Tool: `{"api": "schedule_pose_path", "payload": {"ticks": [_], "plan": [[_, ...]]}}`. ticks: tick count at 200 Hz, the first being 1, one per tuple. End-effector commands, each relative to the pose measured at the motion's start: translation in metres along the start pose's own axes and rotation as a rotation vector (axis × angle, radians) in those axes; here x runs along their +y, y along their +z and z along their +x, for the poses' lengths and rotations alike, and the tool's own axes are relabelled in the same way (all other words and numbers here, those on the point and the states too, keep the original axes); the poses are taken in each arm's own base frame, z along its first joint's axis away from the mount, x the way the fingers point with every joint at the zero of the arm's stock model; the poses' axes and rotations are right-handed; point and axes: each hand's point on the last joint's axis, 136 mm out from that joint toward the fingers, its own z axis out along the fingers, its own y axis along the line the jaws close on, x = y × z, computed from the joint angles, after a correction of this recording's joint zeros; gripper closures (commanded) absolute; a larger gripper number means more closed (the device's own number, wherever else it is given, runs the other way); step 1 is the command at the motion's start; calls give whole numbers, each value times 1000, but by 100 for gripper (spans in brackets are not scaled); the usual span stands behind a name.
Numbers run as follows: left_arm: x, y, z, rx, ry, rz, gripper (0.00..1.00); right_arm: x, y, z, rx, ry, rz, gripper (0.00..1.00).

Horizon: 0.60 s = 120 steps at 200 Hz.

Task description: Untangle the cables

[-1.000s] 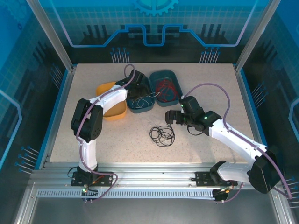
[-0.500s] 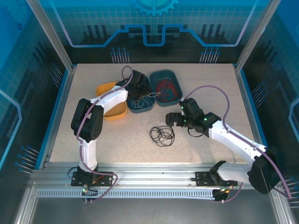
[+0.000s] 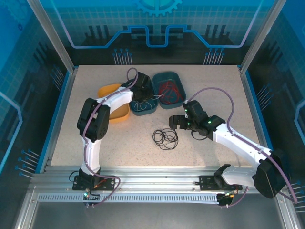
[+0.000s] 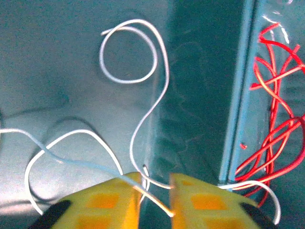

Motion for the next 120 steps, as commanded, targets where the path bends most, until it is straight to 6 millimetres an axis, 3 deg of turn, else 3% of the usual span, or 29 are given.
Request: {"api": "schedule_pose_path", "payload": {"ticks": [1,32,91,120], "plan": [[-1,-8,-16,-34,14,-5,86,-4,-1,-1,-7,21,0,0],[7,-9,-27,-50,15,-17,100,-3,-1,-2,-8,23,0,0],[9,-26,-46,-111,167,-35,100,-2,-4,-7,-17,22,1,0],[15,-24,-48,-117,257,-60,100,-1,-4,-9,-18,19,-2,0]]}}
